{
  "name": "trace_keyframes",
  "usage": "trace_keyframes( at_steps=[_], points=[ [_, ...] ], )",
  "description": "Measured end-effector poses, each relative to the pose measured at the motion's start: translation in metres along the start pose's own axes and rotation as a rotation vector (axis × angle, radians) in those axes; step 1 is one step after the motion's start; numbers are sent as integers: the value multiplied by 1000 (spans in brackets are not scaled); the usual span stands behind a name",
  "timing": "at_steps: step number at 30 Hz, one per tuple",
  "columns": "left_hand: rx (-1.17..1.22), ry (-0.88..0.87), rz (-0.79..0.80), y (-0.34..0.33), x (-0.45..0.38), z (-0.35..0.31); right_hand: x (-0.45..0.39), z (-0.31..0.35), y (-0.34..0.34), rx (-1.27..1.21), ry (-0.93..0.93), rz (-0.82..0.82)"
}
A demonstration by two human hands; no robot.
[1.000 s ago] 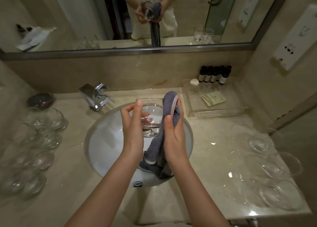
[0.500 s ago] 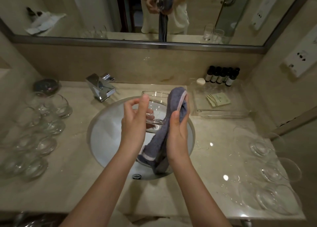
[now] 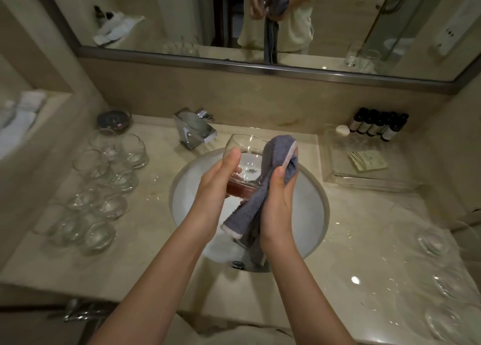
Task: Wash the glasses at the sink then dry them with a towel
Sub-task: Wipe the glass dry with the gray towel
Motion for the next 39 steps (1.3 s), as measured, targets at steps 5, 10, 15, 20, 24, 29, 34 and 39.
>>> trace_keyframes(
  at_steps=[5,10,15,20,24,29,34,39],
  points=[
    [-9,-107,-116,35,9,-17,4,10,-30,164,132,15],
    [13,-74,-55,54,8,-25,5,-2,-58,42,86,18],
    [78,45,18,72,1,-11,13,-17,-77,-82,-35,23],
    [28,-29,-61,97,1,-19,15,-20,-92,-4,-7,35],
    [23,-12,-83,116,-2,-21,18,-14,-107,129,85,48],
    [-12,-13,-10,121,-4,-21,18,-16,-118,129,137,52],
    [122,118,222,116,-6,-11,13,-30,-111,-18,-53,77],
    [99,141,334,126,-12,-14,1,-11,-91,89,55,116]
  ],
)
Point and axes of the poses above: each hand's wrist, its own x-axis away from the middle knuckle, its own y-axis out of the back of the hand, z = x × y, the point moved 9 cm from there along -x, towards the middle knuckle, and after that the axes turned 5 degrees about y, right-handed, at the moved point
